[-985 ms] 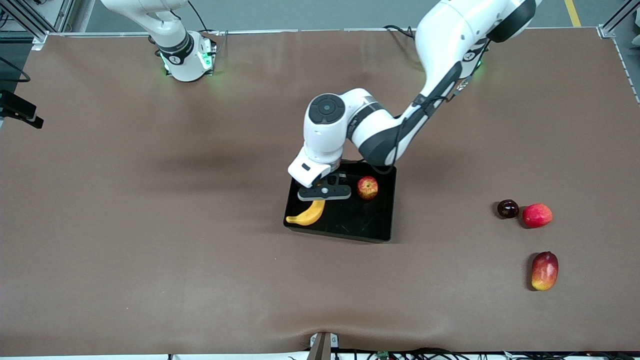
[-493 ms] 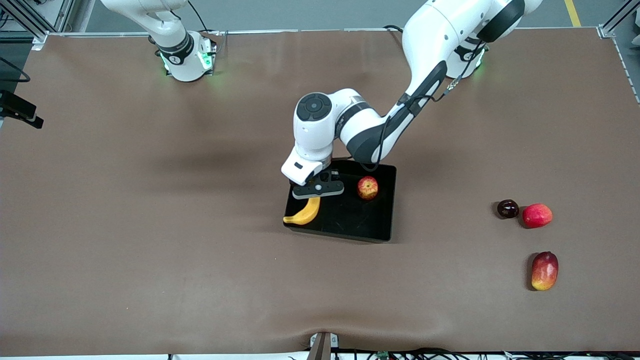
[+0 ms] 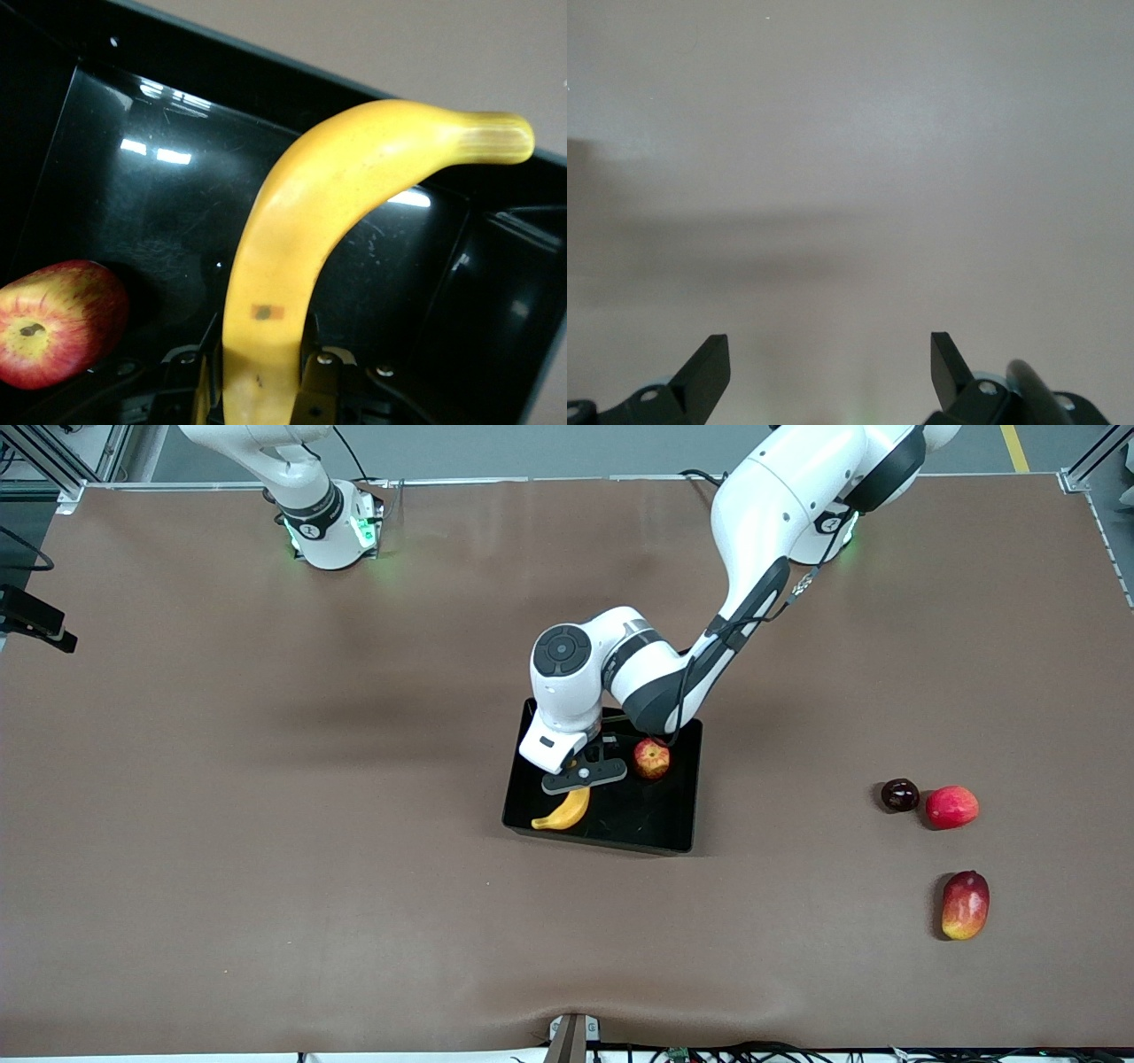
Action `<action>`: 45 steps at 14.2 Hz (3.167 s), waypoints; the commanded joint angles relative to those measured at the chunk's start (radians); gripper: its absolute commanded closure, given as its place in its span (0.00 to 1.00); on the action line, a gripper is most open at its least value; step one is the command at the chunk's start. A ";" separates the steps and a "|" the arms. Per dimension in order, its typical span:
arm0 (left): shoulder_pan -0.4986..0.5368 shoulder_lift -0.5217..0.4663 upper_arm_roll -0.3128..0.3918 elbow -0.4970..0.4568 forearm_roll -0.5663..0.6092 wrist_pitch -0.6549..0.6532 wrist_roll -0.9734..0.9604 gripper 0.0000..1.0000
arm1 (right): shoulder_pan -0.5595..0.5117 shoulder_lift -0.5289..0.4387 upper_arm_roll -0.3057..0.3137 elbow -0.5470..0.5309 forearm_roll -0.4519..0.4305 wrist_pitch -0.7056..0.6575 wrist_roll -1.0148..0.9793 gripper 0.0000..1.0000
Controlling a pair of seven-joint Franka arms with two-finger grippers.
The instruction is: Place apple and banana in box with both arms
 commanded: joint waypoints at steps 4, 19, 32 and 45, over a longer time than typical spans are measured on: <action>-0.014 0.038 0.010 -0.003 0.001 -0.009 -0.006 1.00 | -0.013 -0.002 0.010 0.003 -0.016 -0.007 0.002 0.00; 0.117 -0.094 -0.005 0.012 0.011 -0.042 0.042 0.00 | -0.014 -0.002 0.010 0.003 -0.016 -0.006 0.002 0.00; 0.547 -0.479 -0.007 0.008 -0.134 -0.371 0.623 0.00 | -0.013 -0.002 0.010 0.003 -0.016 -0.006 0.000 0.00; 0.534 -0.856 0.266 -0.300 -0.375 -0.475 1.123 0.00 | -0.014 -0.002 0.009 0.003 -0.016 -0.006 0.000 0.00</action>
